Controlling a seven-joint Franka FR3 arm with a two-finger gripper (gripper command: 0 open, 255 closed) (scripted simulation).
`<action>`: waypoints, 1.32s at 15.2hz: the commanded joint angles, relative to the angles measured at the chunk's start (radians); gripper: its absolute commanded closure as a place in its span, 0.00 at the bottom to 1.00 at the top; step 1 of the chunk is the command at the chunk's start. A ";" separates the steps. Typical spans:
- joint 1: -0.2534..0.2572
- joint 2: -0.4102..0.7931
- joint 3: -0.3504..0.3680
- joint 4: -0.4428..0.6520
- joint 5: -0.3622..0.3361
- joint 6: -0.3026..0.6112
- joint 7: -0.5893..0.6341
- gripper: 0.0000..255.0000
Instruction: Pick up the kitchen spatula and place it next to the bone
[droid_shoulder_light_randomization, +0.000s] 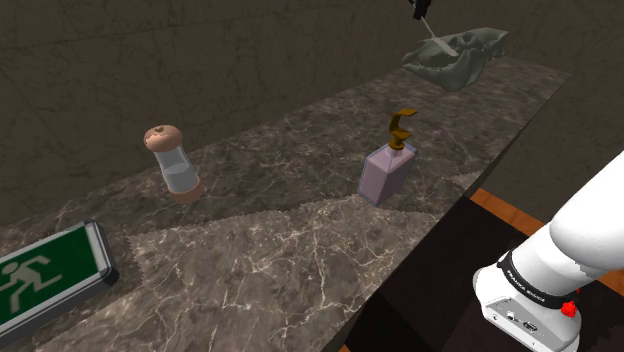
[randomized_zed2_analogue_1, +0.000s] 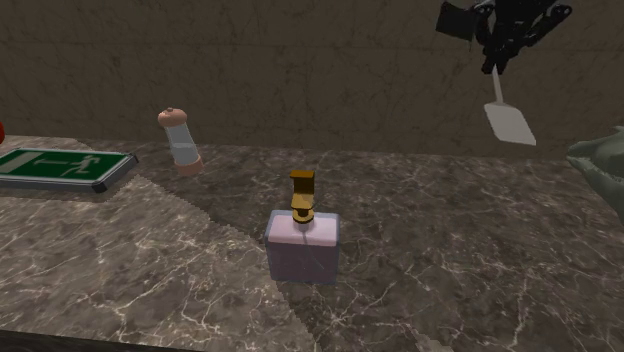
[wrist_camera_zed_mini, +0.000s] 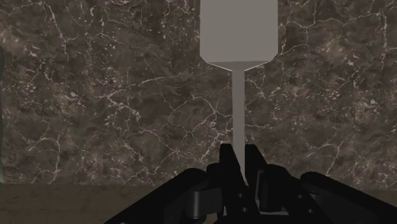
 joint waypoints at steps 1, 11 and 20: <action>-0.028 0.000 -0.023 -0.004 0.005 0.003 -0.052 1.00; -0.168 0.071 -0.128 0.088 0.042 -0.030 -0.290 1.00; -0.182 0.046 -0.139 -0.056 0.040 0.089 -0.325 1.00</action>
